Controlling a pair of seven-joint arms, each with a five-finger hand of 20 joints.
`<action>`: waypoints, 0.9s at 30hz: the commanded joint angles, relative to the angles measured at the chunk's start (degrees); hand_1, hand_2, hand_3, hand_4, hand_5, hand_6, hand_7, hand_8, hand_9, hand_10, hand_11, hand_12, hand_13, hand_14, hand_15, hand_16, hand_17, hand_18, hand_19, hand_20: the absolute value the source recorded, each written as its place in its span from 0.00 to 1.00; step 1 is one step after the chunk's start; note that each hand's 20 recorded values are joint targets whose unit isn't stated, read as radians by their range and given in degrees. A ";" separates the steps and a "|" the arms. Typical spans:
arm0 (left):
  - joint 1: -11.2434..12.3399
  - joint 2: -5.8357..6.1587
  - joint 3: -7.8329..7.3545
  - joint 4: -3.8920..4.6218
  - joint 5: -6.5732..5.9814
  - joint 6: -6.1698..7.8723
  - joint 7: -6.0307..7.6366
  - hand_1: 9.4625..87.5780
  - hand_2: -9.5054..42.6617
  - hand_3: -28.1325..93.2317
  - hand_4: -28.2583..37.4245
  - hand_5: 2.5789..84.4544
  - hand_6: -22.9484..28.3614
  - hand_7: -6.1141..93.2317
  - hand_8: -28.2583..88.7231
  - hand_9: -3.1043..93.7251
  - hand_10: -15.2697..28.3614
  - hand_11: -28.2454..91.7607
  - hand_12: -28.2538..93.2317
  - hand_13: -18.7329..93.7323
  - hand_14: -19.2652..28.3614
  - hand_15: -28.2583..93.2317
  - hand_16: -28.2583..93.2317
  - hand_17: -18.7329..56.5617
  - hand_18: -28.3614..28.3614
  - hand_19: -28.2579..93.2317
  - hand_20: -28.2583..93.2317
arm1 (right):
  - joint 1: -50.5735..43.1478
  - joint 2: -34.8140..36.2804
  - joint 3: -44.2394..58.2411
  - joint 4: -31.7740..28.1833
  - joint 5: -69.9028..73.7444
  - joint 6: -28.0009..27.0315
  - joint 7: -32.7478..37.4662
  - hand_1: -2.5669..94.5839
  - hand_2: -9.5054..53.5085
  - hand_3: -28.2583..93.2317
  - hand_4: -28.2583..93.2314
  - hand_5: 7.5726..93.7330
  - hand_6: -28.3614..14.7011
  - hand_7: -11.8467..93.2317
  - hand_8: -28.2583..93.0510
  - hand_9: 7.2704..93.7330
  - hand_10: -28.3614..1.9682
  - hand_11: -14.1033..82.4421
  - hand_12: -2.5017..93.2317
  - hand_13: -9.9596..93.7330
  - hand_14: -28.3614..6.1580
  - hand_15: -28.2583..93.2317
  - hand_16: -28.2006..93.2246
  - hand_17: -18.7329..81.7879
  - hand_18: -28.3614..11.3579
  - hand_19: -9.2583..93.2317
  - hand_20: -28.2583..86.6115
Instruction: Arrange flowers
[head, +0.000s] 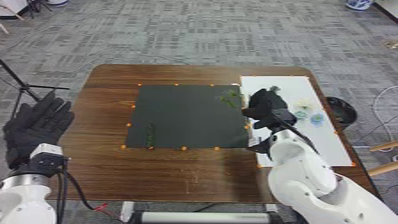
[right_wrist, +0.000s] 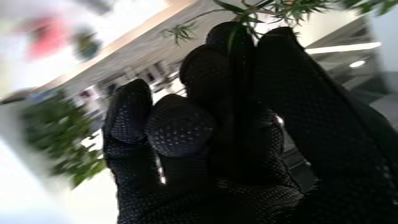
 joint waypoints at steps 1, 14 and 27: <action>1.49 -0.50 -0.19 -0.74 -0.06 0.44 0.83 0.21 0.49 0.85 0.00 0.52 0.65 0.17 0.17 0.39 0.72 0.41 0.32 0.40 0.74 0.47 0.20 0.16 0.78 0.53 0.31 | 13.68 -8.22 -9.39 6.98 8.79 -2.80 -0.95 0.53 0.05 0.81 0.09 0.75 0.62 0.54 0.40 0.76 0.51 0.62 0.54 0.78 0.50 0.85 0.56 0.56 0.11 0.91 0.57; 1.45 0.24 0.36 -0.88 -0.10 -0.08 1.18 0.21 0.49 0.85 0.00 0.52 0.65 0.17 0.17 0.39 0.72 0.42 0.32 0.40 0.74 0.47 0.19 0.16 0.78 0.54 0.31 | 20.59 -16.58 -20.60 15.36 11.62 -10.04 9.41 0.53 0.07 0.80 0.11 0.76 0.61 0.54 0.41 0.77 0.50 0.63 0.53 0.80 0.51 0.85 0.56 0.58 0.08 0.93 0.56; -0.12 1.64 1.26 -0.25 -0.18 -0.20 0.27 0.21 0.49 0.85 0.00 0.53 0.65 0.17 0.17 0.39 0.72 0.42 0.32 0.40 0.74 0.47 0.19 0.16 0.78 0.54 0.31 | 22.37 -19.77 -24.52 18.47 9.37 -7.22 9.87 0.53 0.06 0.80 0.11 0.76 0.61 0.53 0.41 0.78 0.49 0.63 0.53 0.81 0.52 0.85 0.56 0.59 0.07 0.94 0.55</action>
